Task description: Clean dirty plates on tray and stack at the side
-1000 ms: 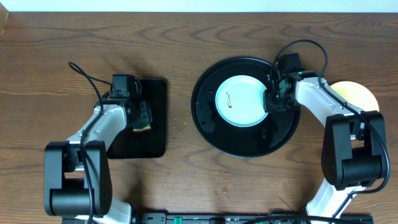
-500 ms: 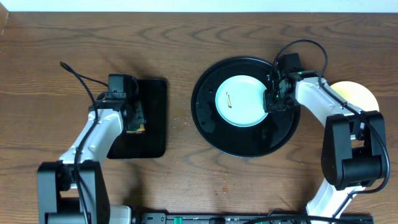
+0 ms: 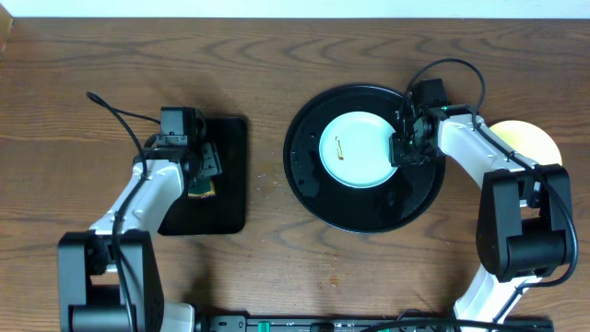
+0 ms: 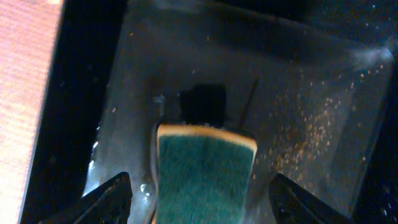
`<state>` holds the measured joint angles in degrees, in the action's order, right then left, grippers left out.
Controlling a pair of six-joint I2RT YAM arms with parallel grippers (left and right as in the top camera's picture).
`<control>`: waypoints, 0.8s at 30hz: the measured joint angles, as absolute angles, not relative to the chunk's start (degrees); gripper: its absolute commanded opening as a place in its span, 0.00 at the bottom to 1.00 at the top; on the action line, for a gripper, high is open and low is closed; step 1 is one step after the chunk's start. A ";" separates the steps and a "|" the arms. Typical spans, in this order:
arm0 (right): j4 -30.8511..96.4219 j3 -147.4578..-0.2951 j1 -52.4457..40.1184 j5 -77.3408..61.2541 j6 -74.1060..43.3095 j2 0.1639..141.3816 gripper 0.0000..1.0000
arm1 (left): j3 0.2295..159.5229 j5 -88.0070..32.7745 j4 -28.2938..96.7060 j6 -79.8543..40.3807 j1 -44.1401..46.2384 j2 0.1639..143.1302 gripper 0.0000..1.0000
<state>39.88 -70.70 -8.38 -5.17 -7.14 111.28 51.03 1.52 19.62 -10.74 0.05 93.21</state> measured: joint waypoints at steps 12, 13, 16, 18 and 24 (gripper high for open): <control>39.86 -70.70 -8.38 -5.30 -7.14 111.26 0.52 | 51.05 4.93 13.30 -11.49 0.03 100.20 0.22; 39.86 -70.70 -8.38 -5.32 -7.14 111.26 0.52 | 51.05 5.10 13.02 -11.62 0.01 100.20 0.34; 39.86 -70.67 -8.38 -5.30 -7.14 111.26 0.52 | 51.05 5.34 12.69 -11.66 -0.01 100.31 0.75; 39.83 -70.67 -8.38 -5.30 -7.14 111.26 0.52 | 51.05 5.56 13.10 -11.90 -0.16 100.38 0.76; 39.83 -70.65 -8.38 -5.30 -7.14 111.26 0.52 | 51.44 5.15 22.98 -12.03 -0.32 98.45 0.76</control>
<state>39.83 -70.65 -8.38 -5.30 -7.14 111.26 51.44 5.15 22.98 -12.03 -0.32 98.45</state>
